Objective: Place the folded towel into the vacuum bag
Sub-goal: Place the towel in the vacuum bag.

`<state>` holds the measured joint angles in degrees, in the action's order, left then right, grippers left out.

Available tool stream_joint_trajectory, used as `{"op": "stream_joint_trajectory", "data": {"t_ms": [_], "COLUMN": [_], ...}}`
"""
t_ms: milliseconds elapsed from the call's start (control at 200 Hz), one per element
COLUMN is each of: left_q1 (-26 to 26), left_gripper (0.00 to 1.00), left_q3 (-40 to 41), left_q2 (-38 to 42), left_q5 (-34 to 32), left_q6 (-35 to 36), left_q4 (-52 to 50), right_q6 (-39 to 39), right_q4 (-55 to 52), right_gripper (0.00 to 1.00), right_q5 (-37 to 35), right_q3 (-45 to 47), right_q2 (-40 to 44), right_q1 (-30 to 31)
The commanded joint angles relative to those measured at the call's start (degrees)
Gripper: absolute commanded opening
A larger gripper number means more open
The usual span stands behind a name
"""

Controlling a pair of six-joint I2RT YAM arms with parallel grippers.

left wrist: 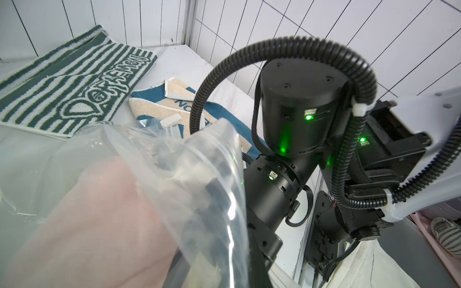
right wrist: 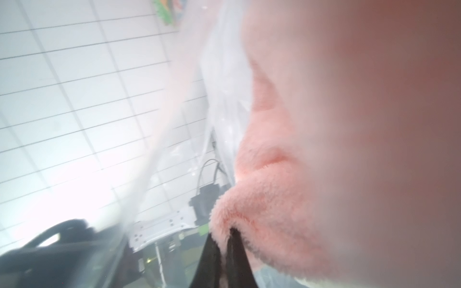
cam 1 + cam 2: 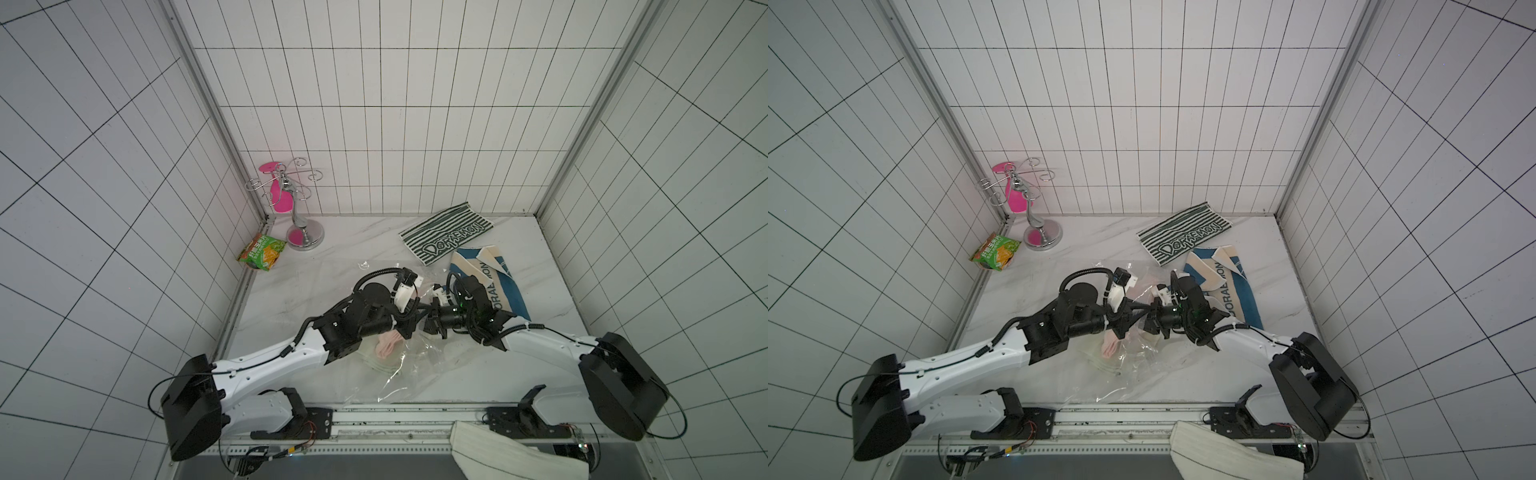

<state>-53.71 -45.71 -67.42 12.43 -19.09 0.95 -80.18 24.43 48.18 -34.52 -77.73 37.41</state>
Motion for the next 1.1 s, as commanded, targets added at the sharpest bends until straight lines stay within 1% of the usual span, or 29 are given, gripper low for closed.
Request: {"op": "stream_joint_trajectory", "data": {"t_ms": [0, 125, 195, 235, 280, 325, 340, 385, 415, 475, 520, 625, 710, 755, 800, 845, 900, 940, 1015, 1095], "left_q1": [0.0, 0.0, 0.0, 0.1, 0.1, 0.1, 0.1, 0.1, 0.1, 0.1, 0.0, 0.0, 0.0, 0.0, 0.0, 0.0, -0.2, -0.7, -2.0, -3.1], "left_gripper": [0.0, 0.0, 0.0, 0.0, 0.0, 0.0, 0.0, 0.0, 0.0, 0.0, 0.0, 0.0, 0.0, 0.0, 0.0, 0.0, 0.0, 0.0, 0.0, 0.0], "left_q3": [0.5, 0.8, 0.8, 0.7, 0.7, 0.8, 0.8, 0.7, 0.8, 1.0, 1.2, 1.8, 2.2, 2.3, 2.3, 2.2, 2.0, 1.6, 0.6, -0.5], "left_q2": [2.9, 2.6, 2.5, 2.4, 2.3, 2.3, 2.3, 2.4, 2.5, 2.6, 2.7, 3.4, 4.0, 4.3, 4.4, 4.4, 3.8, 3.1, 1.5, -0.1], "left_q5": [1.1, 0.6, 0.1, 0.0, -0.1, -0.1, -0.1, -0.1, -0.2, -0.1, -0.1, -0.4, -0.3, -0.1, 0.3, 1.1, 1.7, 1.9, 2.1, 2.1], "left_q6": [-0.5, -0.5, -0.2, 0.0, 0.4, 0.8, 0.9, 1.1, 1.1, 1.3, 1.4, 1.2, 1.3, 1.5, 1.5, 1.3, 0.8, 0.4, 0.0, 0.4], "left_q4": [4.2, 4.5, 4.5, 4.5, 4.5, 4.3, 4.2, 3.5, 3.1, 2.8, 2.6, 2.3, 2.3, 2.3, 2.4, 2.7, 3.2, 3.4, 3.7, 2.9], "right_q6": [-7.1, -7.5, -5.6, -1.0, 6.2, 12.0, 13.2, 14.8, 14.3, 13.3, 13.5, 16.2, 19.7, 23.0, 27.3, 30.5, 30.7, 32.6, 32.7, 31.8], "right_q4": [15.3, 18.6, 15.8, 9.2, -4.5, -15.4, -17.8, -21.3, -21.1, -19.5, -20.1, -27.2, -35.3, -41.1, -49.6, -54.3, -55.3, -54.1, -49.4, -41.4], "right_gripper": [0.01, 0.01, 0.01, 0.01, 0.02, 0.03, 0.05, 0.17, 0.24, 0.36, 0.44, 0.56, 0.57, 0.57, 0.57, 0.57, 0.56, 0.56, 0.57, 0.58], "right_q5": [3.4, 4.4, 4.9, 4.8, 2.5, -0.5, -1.1, -2.0, -1.8, -1.0, -0.7, -1.0, -1.5, -2.8, -6.3, -10.9, -14.8, -16.6, -19.4, -19.1], "right_q3": [-2.7, 1.3, 4.1, 4.9, 4.9, 4.9, 5.0, 5.7, 6.6, 7.6, 7.4, 5.8, 4.4, 3.0, 0.8, -1.2, -2.4, -3.4, -4.7, -4.6], "right_q2": [0.7, -4.0, -7.3, -8.6, -9.2, -9.7, -10.0, -10.6, -10.9, -10.0, -7.8, 0.0, 6.0, 8.6, 10.5, 11.9, 11.9, 10.7, 7.0, 2.8], "right_q1": [2.2, 5.2, 7.2, 8.3, 9.1, 9.9, 10.1, 10.3, 10.1, 9.7, 8.8, 5.3, 1.1, -1.7, -4.5, -7.9, -11.8, -13.5, -13.9, -13.9]}}
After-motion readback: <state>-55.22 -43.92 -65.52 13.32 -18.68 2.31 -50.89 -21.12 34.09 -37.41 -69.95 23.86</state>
